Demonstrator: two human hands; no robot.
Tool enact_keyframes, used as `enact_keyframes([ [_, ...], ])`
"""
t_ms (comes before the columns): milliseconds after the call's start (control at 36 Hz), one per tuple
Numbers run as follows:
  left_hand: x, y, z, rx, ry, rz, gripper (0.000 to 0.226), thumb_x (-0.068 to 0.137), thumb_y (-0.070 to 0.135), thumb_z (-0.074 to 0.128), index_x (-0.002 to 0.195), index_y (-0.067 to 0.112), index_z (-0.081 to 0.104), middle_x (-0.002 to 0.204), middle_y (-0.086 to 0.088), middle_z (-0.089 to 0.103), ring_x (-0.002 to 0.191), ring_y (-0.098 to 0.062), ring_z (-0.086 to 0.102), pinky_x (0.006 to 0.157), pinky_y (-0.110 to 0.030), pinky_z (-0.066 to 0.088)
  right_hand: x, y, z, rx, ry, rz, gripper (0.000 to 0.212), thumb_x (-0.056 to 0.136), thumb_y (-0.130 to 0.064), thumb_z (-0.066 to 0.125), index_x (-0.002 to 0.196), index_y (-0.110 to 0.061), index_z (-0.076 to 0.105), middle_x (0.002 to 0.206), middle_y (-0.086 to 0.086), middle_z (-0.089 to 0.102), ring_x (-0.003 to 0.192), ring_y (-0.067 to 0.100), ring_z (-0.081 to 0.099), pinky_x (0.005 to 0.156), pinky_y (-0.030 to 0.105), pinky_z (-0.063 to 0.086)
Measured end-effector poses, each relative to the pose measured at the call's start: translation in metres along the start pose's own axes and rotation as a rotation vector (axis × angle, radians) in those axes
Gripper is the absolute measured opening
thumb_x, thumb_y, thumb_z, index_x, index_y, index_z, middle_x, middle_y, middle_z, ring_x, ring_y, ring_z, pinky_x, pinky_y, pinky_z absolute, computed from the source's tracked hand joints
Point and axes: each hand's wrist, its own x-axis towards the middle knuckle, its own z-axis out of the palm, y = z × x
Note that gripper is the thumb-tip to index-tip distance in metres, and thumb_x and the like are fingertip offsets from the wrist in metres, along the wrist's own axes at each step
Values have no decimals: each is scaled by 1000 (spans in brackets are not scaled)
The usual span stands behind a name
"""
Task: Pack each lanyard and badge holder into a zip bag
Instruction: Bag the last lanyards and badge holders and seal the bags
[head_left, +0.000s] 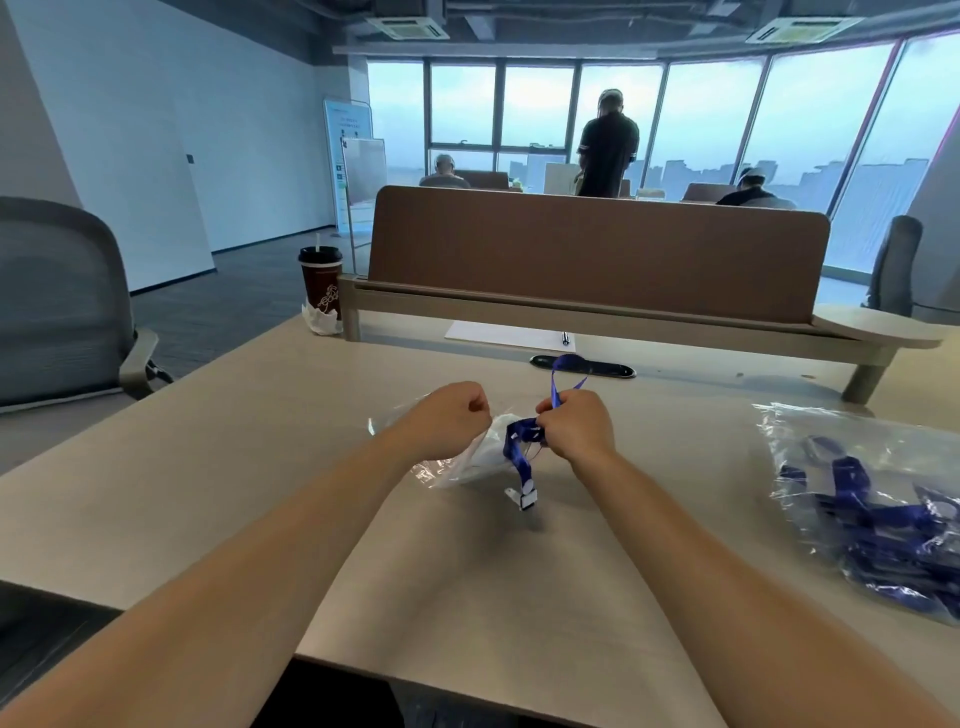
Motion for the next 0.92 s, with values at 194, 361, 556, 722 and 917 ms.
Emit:
enact_keyframes([
  [194, -9, 14, -5, 141, -154, -16, 32, 92, 47, 60, 87, 16, 56, 86, -2, 57, 71, -13, 44, 62, -25, 35, 6, -7, -6, -114, 30, -33, 14, 91, -8, 60, 95, -8, 73, 91, 10, 70, 80, 26, 70, 81, 42, 60],
  [361, -18, 11, -5, 198, -209, -57, 63, 86, 64, 58, 105, 4, 66, 86, -9, 57, 73, -17, 45, 66, -29, 37, 7, -9, -10, -161, 44, -43, 15, 93, -12, 59, 94, -7, 74, 91, 11, 70, 81, 26, 70, 81, 42, 60],
  [556, -26, 15, -5, 40, -207, 75, 79, 78, 55, 75, 143, 38, 34, 120, 2, 58, 102, -17, 56, 89, -31, 47, 7, -8, -9, -168, 32, -6, 13, 89, -13, 62, 89, -6, 73, 87, 10, 70, 80, 26, 69, 78, 40, 60],
  [722, -17, 12, 7, 173, -186, 201, 77, 87, 47, 69, 149, 52, 24, 125, 1, 45, 103, -18, 51, 92, -29, 43, 7, -6, -8, -148, 7, 37, 8, 85, -10, 66, 84, -5, 73, 82, 10, 70, 77, 26, 71, 75, 40, 61],
  [917, -14, 7, 17, 295, -214, 164, 73, 82, 58, 68, 146, 47, 34, 127, 2, 41, 107, -22, 53, 93, -33, 45, 4, -4, -7, -133, -32, 53, 9, 81, -7, 65, 82, -3, 73, 80, 11, 71, 75, 26, 71, 71, 39, 59],
])
